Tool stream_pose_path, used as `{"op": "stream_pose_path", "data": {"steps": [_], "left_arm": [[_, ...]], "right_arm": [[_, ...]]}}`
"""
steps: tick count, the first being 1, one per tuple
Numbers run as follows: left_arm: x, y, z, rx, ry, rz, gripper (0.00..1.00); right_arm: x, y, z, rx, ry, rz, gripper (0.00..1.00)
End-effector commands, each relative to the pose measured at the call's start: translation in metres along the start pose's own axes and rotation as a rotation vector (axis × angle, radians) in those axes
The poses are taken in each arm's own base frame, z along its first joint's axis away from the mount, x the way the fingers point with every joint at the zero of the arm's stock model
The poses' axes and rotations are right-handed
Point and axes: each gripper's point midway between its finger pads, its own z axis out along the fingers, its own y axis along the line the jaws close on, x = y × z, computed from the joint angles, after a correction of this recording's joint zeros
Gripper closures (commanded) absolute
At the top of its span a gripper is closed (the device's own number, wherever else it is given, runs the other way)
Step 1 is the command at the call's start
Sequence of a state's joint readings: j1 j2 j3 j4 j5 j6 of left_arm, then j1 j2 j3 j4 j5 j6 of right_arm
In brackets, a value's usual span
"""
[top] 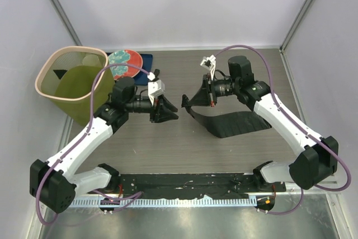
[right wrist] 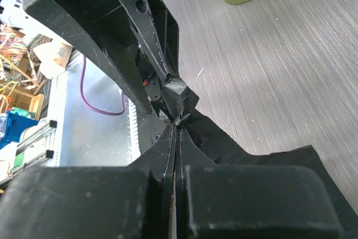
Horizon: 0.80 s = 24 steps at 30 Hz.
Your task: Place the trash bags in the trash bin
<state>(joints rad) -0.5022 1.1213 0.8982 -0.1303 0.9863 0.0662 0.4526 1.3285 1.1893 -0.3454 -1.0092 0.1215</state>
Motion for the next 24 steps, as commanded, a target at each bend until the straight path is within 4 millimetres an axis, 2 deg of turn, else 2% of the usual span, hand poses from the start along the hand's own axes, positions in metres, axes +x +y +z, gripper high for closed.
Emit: {"op": "stream_pose_path", "data": {"steps": [1,4,12,18,24], "left_arm": [[-0.043,0.003,-0.005,-0.052,-0.104,0.062,0.62],[-0.060,0.002,-0.004,-0.047,-0.150,0.064,0.63],[-0.076,0.002,0.001,-0.020,-0.184,0.043,0.61],[-0.069,-0.002,0.004,0.016,-0.161,0.042,0.64],[-0.052,-0.011,0.002,0.058,-0.126,0.070,0.60]], "right_arm": [[-0.015,0.026,-0.003,-0.087,-0.047,-0.046,0.99],[-0.012,0.027,-0.002,-0.092,-0.041,-0.040,0.99],[-0.007,0.031,0.001,-0.104,-0.029,-0.046,0.99],[-0.009,0.033,0.000,-0.108,-0.034,-0.049,0.99],[-0.009,0.035,-0.001,-0.114,-0.032,-0.048,0.99]]}}
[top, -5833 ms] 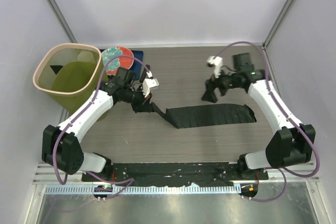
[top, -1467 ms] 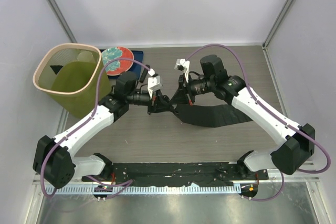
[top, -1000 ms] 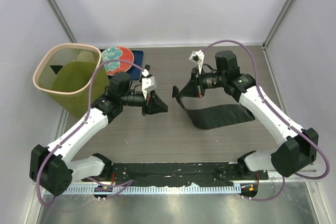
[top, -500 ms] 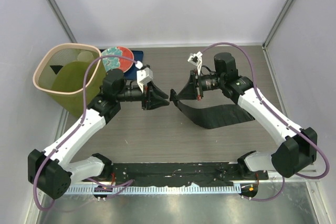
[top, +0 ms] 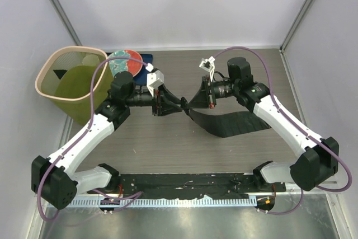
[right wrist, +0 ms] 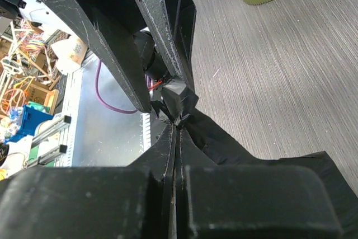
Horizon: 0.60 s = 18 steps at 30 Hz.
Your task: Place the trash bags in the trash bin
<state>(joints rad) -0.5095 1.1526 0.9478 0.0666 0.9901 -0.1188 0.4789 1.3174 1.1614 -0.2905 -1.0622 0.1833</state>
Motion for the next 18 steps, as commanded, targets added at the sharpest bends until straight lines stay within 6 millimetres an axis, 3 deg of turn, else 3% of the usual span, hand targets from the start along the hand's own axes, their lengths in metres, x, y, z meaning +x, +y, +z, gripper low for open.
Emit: {"op": "stream_pose_path", "data": {"steps": [1,9,18], "left_arm": [[-0.0055,-0.0144,-0.0040,0.055,-0.007,0.075,0.60],[-0.0061,-0.0142,-0.0011,0.076,0.000,0.060,0.66],[-0.0062,-0.0113,0.0014,0.073,0.002,0.059,0.88]], "right_arm": [[-0.0124,0.0186,-0.0047,-0.039,-0.034,-0.072,0.99],[-0.0124,0.0196,-0.0049,-0.045,-0.037,-0.062,0.99],[-0.0104,0.0270,-0.0044,-0.076,-0.036,-0.050,0.99]]}}
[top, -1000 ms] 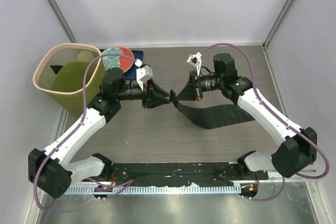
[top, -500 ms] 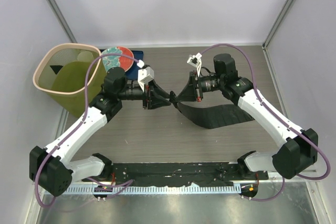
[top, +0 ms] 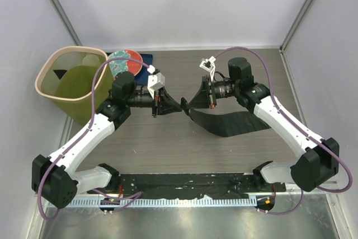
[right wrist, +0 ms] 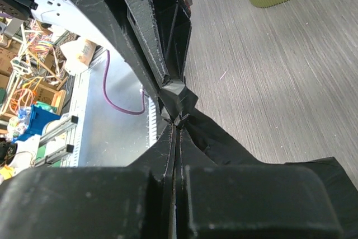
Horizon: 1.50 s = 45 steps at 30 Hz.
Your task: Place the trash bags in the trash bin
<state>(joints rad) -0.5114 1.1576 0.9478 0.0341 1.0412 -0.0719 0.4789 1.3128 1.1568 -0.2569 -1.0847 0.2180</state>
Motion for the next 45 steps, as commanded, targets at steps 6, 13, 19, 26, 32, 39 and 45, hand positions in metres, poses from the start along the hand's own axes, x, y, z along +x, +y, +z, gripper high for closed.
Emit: {"op": "stream_pose_path", "data": {"steps": [6,13,19,26,32,39,45], "left_arm": [[-0.014,0.002,0.000,-0.026,-0.024,0.042,1.00],[0.008,-0.002,-0.011,-0.036,0.040,-0.014,1.00],[0.020,-0.005,-0.018,-0.044,0.064,-0.015,1.00],[0.001,0.002,-0.013,-0.077,0.021,0.007,0.48],[-0.011,-0.003,0.005,-0.053,0.004,0.118,0.49],[-0.026,-0.001,0.013,-0.043,-0.028,0.161,0.61],[-0.027,-0.005,0.010,-0.045,-0.027,0.176,0.66]], "right_arm": [[-0.005,0.023,-0.004,-0.069,-0.015,-0.044,0.99],[-0.016,0.017,-0.015,-0.050,-0.038,-0.043,0.99],[-0.018,0.013,-0.021,-0.043,-0.044,-0.026,0.96],[-0.018,0.014,-0.020,-0.057,-0.044,-0.018,0.99],[-0.018,0.021,-0.014,-0.082,-0.045,-0.013,0.99],[-0.012,0.026,-0.009,-0.096,-0.030,-0.010,0.99],[-0.009,0.022,-0.009,-0.076,-0.024,-0.014,0.99]]}}
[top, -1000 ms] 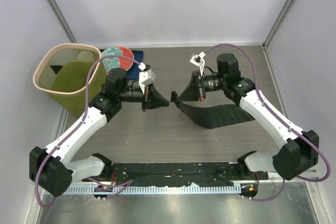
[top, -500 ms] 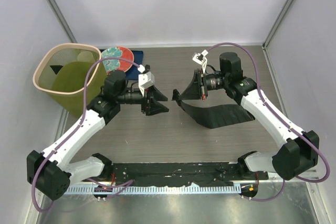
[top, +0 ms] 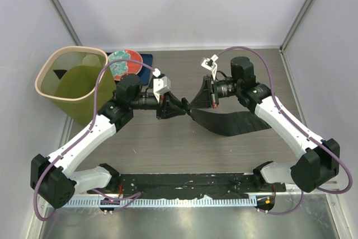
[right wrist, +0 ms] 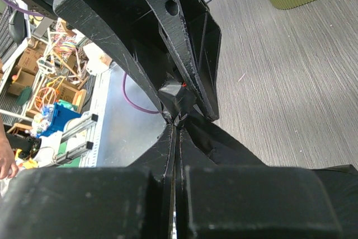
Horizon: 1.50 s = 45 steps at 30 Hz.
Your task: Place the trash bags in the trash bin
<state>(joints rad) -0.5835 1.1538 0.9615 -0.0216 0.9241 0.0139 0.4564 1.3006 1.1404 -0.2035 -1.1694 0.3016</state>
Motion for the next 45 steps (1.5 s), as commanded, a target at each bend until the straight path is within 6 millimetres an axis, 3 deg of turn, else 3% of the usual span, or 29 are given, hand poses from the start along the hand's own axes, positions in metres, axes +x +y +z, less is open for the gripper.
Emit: {"op": "stream_pose_path", "data": {"steps": [1,8,16,20,22,24,27,30,36,40,42,45], "left_arm": [[-0.033,-0.003,-0.003,-0.006,-0.063,0.113,0.66],[-0.030,-0.002,-0.007,-0.027,-0.044,0.122,0.66],[-0.031,-0.002,-0.005,-0.020,-0.038,0.098,0.75],[-0.030,-0.003,-0.004,-0.010,-0.035,0.079,0.96],[-0.028,-0.004,-0.005,-0.006,-0.027,0.070,1.00],[-0.023,-0.007,-0.006,0.007,-0.012,0.077,1.00],[-0.014,-0.010,-0.009,0.009,0.024,0.053,1.00],[-0.012,-0.010,-0.010,0.003,0.030,0.035,1.00],[-0.011,-0.004,-0.006,-0.010,0.042,0.004,1.00],[-0.010,0.001,-0.004,-0.025,0.047,-0.016,1.00],[-0.009,0.002,-0.003,-0.025,0.049,-0.021,1.00],[-0.009,0.001,-0.003,-0.023,0.047,-0.027,1.00]], "right_arm": [[-0.006,0.008,-0.002,-0.002,-0.012,-0.057,0.99],[-0.004,0.006,-0.003,0.016,-0.007,-0.064,0.99],[-0.003,0.005,-0.002,0.024,-0.001,-0.067,0.99],[-0.003,0.008,-0.001,0.008,0.002,-0.056,0.99],[-0.005,0.008,-0.001,0.004,0.003,-0.044,0.94],[-0.007,0.007,-0.002,0.011,-0.002,-0.040,0.81],[-0.015,0.006,-0.005,0.038,-0.021,-0.066,0.51],[-0.025,0.007,-0.007,0.072,-0.043,-0.111,0.45],[-0.022,0.014,-0.002,0.125,-0.008,-0.155,0.59],[-0.016,0.006,0.000,0.200,0.007,-0.155,0.77],[-0.014,0.007,0.000,0.205,0.013,-0.138,0.77],[-0.010,0.006,0.002,0.204,0.022,-0.123,0.68]]}}
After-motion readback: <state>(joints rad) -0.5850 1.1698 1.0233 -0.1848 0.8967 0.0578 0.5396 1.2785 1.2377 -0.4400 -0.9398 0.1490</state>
